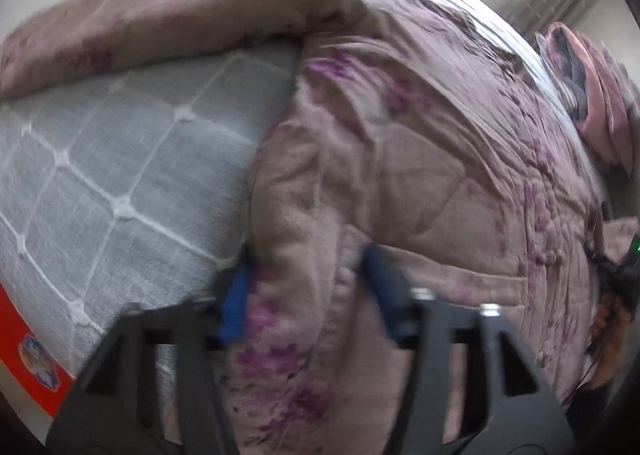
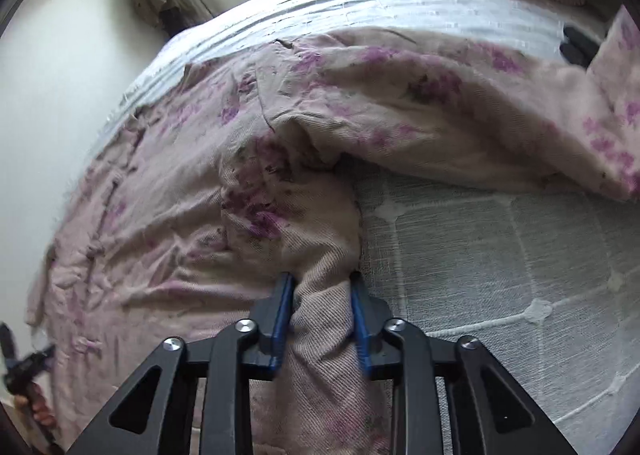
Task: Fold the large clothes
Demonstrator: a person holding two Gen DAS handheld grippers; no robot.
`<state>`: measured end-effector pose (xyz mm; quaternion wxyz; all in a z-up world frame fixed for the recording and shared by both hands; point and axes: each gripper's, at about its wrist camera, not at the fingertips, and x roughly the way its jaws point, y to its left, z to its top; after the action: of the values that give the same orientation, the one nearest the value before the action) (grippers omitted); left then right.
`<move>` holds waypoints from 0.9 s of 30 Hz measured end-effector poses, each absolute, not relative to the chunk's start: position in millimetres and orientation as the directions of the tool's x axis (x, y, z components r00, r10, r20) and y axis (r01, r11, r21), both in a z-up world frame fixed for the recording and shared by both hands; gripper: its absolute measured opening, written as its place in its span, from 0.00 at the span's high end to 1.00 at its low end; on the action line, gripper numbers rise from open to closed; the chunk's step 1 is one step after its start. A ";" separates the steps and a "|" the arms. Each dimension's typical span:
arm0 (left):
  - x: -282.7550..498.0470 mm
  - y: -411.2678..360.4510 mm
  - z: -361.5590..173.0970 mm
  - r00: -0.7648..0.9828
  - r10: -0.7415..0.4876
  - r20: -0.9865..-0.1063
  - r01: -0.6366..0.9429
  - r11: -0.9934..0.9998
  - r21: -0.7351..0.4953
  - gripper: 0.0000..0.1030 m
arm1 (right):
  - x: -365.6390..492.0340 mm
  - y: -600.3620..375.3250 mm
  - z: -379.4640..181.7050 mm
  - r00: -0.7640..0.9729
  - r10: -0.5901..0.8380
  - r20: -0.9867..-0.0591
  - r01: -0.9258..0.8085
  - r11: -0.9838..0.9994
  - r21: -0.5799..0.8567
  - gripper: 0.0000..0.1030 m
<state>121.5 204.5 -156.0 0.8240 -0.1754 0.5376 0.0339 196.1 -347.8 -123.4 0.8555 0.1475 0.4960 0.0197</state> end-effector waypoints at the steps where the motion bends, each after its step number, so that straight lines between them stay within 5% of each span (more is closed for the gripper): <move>1: 119.2 203.4 -149.8 0.421 -0.126 -0.898 -0.271 0.928 -0.257 0.73 | 195.2 -345.6 -117.9 0.518 0.167 -0.839 0.105 0.961 0.256 0.89; 5: 91.2 197.1 -109.0 0.534 -0.098 -0.840 -0.312 0.900 -0.303 0.76 | 177.7 -363.4 -73.1 0.633 0.034 -0.773 0.170 0.969 0.182 0.99; 10: 94.0 198.7 -114.7 0.476 0.017 -0.879 -0.368 0.912 -0.181 0.66 | 175.7 -407.6 -94.0 0.601 0.136 -0.788 0.230 0.915 0.333 0.95; 13: 93.9 216.0 -102.6 0.512 0.016 -0.859 -0.425 0.874 -0.236 0.48 | 173.8 -435.9 -104.3 0.558 0.030 -0.829 0.372 0.885 0.282 0.91; 16: 94.1 215.0 -86.4 0.555 0.067 -0.829 -0.462 0.854 -0.240 0.45 | 154.4 -460.7 -79.0 0.640 -0.062 -0.766 0.414 0.867 0.276 0.88; 19: 94.4 205.4 -62.5 0.625 0.085 -0.776 -0.467 0.837 -0.284 0.41 | 126.9 -490.8 -53.5 0.699 -0.185 -0.691 0.472 0.845 0.251 0.77; 20: 97.5 198.9 -58.1 0.644 0.057 -0.763 -0.440 0.843 -0.309 0.34 | 117.3 -503.3 -47.4 0.693 -0.256 -0.674 0.521 0.823 0.224 0.62; 21: 104.4 187.3 -54.9 0.658 0.010 -0.753 -0.397 0.854 -0.336 0.28 | 112.0 -510.9 -45.1 0.692 -0.288 -0.662 0.545 0.810 0.217 0.36; 22: 112.0 174.6 -52.4 0.664 -0.040 -0.747 -0.349 0.867 -0.356 0.26 | 104.5 -521.7 -44.4 0.699 -0.312 -0.644 0.565 0.793 0.229 0.23; 27: 166.9 82.1 -56.0 0.623 -0.232 -0.747 -0.149 0.902 -0.404 0.26 | 88.6 -566.9 -56.1 0.762 -0.259 -0.593 0.550 0.742 0.383 0.17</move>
<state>166.9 82.1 -56.0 0.8737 -0.2197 0.4334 -0.0236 88.6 -566.9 -56.1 0.8962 0.2792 0.2608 -0.2256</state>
